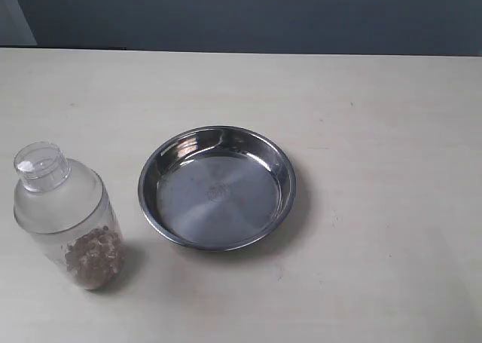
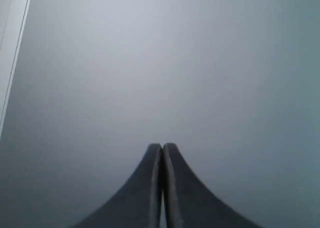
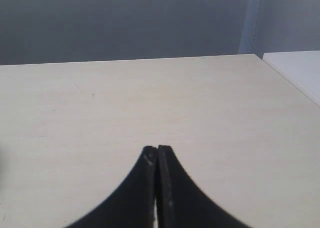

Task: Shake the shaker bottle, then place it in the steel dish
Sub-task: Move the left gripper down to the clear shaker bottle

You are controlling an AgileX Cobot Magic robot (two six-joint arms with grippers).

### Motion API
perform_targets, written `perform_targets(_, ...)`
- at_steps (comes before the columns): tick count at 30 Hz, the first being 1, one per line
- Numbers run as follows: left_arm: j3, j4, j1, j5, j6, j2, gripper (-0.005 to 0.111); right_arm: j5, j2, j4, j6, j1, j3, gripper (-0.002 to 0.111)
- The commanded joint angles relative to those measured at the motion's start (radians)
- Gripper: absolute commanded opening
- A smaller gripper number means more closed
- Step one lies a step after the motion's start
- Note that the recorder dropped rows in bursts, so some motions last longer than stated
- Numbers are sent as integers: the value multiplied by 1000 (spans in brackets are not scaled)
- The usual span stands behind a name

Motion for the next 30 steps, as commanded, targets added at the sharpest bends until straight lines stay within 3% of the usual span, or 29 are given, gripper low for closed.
perform_targets(1, -67, 86, 2, 29, -35, 192, 0, -12, -5, -1, -2, -3, 1, -1)
perform_targets(4, -72, 121, 2, -13, -35, 299, 0, -12, -5, -1, -2, -3, 1, -1)
perform_targets(6, -74, 239, 2, -153, -19, 346, 0, -12, -5, -1, -2, -3, 1, -1)
perform_targets(8, -106, 336, 2, -377, 24, 387, 0, -12, -5, -1, -2, -3, 1, -1)
perform_targets(10, -180, 281, 4, -330, 43, 449, 0, -12, -5, -1, -2, -3, 1, -1)
perform_targets(12, -205, 85, 4, -217, 228, 517, 0, -12, -5, -1, -2, -3, 1, -1)
perform_targets(14, -147, -93, 4, -170, 293, 573, 0, -12, -5, -1, -2, -3, 1, -1)
perform_targets(16, -59, -82, 2, -251, 246, 603, 4, -12, -5, -1, -2, -3, 1, -1)
perform_targets(18, -1, 161, 2, -345, 86, 597, 28, -12, -5, -1, -2, -3, 1, -1)
perform_targets(19, 6, 286, 2, -372, 28, 597, 55, -12, -5, -1, -2, -3, 1, -1)
perform_targets(20, 6, 317, 2, -372, -27, 601, 72, -12, -5, -1, -2, -3, 1, -1)
perform_targets(21, 17, 397, 2, -370, -169, 621, 104, -12, -5, -1, -2, -3, 1, -1)
perform_targets(23, 45, 654, 2, -491, -435, 672, 105, -12, -5, -1, -2, -3, 1, -1)
perform_targets(30, 105, 825, 2, -669, -586, 823, 106, -12, -5, -1, -2, -3, 1, -1)
